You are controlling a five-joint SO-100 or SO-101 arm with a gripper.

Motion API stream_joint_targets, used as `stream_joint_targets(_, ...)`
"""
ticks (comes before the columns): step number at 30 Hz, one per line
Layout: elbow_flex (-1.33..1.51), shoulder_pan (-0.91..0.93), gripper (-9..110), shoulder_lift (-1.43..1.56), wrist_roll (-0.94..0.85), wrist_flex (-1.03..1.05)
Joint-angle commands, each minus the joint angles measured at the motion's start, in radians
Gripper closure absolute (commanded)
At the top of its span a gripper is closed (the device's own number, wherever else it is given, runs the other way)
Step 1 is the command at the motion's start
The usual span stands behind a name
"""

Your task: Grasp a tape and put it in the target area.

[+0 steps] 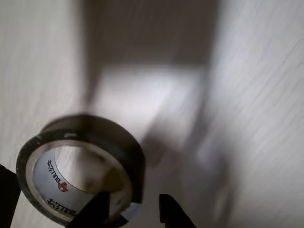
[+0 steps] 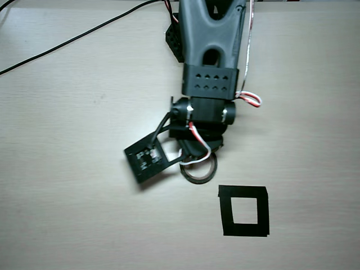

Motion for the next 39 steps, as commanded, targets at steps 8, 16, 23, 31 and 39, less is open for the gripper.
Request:
stream_joint_targets(8, -0.003, -0.054, 100, -0.06, 0.02, -0.057)
stream_joint_targets(16, -0.028, -0.052, 101, -0.08, -0.011, -0.025)
stream_joint_targets(23, -0.379, -0.092, 101, -0.149, -0.06, 0.235)
stream_joint_targets(31, -0.589, -0.173, 101, -0.298, -0.067, 0.281)
stream_joint_targets(39, -0.772, -0.215, 101, -0.505, -0.037, 0.256)
